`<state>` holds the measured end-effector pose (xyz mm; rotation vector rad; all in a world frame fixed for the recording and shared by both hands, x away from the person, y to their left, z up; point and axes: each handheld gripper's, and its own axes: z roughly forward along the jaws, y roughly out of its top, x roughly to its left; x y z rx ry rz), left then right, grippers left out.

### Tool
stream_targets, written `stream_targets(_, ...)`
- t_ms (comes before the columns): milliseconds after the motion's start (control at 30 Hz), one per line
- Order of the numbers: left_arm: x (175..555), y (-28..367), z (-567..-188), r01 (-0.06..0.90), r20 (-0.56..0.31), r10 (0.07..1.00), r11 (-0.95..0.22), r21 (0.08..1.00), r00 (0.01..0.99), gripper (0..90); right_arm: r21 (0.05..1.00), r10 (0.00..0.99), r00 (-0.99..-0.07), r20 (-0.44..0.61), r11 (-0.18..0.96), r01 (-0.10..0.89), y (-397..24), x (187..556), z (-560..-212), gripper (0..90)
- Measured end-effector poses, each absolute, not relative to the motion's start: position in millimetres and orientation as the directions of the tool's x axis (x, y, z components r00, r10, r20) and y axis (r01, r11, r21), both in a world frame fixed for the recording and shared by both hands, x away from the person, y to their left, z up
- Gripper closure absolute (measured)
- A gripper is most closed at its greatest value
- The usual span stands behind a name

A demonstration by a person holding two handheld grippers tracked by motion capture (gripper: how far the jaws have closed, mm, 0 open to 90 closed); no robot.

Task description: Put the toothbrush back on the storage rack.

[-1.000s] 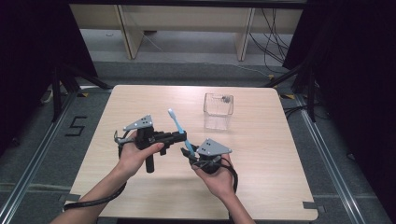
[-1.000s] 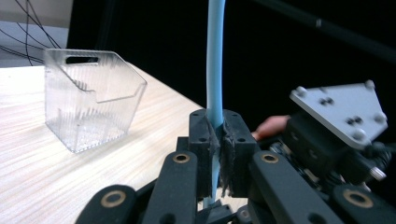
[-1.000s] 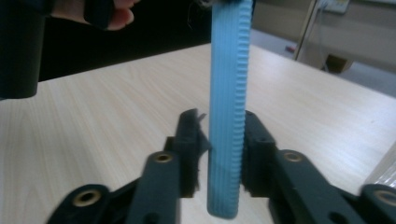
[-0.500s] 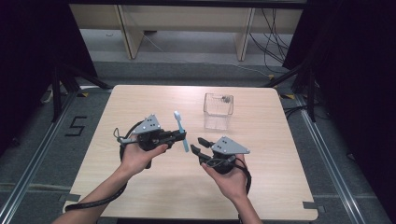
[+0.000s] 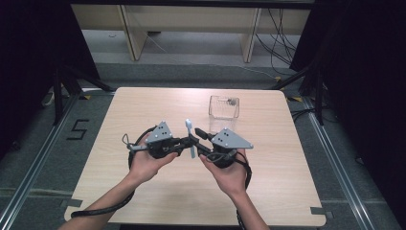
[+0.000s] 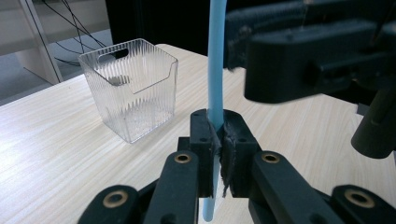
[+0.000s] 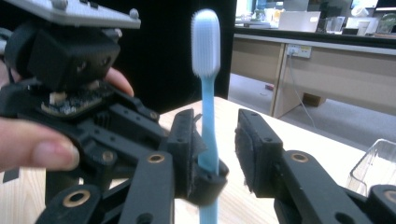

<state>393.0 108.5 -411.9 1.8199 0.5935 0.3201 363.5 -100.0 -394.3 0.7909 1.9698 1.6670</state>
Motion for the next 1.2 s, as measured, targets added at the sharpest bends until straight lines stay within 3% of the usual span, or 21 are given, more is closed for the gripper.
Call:
stream_targets(133, 392.4, 106.0, -413.6, 0.235, -0.069, 0.543, -0.243, 0.941, 0.837, 83.6, 0.987, 0.681, -0.732, -0.013, 0.127, 0.101, -98.2, 367.1, -392.1, 70.1)
stream_targets(233, 391.9, 104.8, -414.5, 0.231, -0.065, 0.542, -0.245, 0.942, 0.838, 83.6, 0.983, 0.676, -0.736, 0.030, 0.113, 0.145, -95.4, 366.3, -393.0, 72.0)
stream_targets(600, 388.8, 104.7, -415.4, 0.216, -0.040, 0.543, -0.263, 0.940, 0.838, 83.5, 0.983, 0.676, -0.737, 0.012, 0.126, 0.131, -89.4, 369.3, -400.2, 82.3)
stream_targets(833, 387.6, 104.3, -416.1, 0.200, -0.023, 0.547, -0.266, 0.943, 0.837, 83.1, 0.981, 0.683, -0.731, -0.011, 0.147, 0.123, -89.1, 368.1, -399.6, 83.5)
stream_targets(900, 387.2, 103.8, -415.9, 0.181, 0.003, 0.547, -0.284, 0.942, 0.837, 79.3, 0.983, 0.683, -0.730, -0.008, 0.138, 0.119, -89.7, 368.2, -399.0, 83.6)
stream_targets(1000, 385.5, 103.8, -417.3, 0.164, 0.028, 0.543, -0.302, 0.939, 0.840, 64.5, 0.983, 0.696, -0.717, -0.022, 0.146, 0.112, -94.7, 370.8, -395.9, 83.6)
stream_targets(1200, 382.3, 117.6, -421.0, 0.145, 0.082, 0.567, -0.344, 0.928, 0.820, 52.2, 0.984, 0.708, -0.707, -0.002, 0.127, 0.124, -103.4, 376.0, -394.2, 83.6)
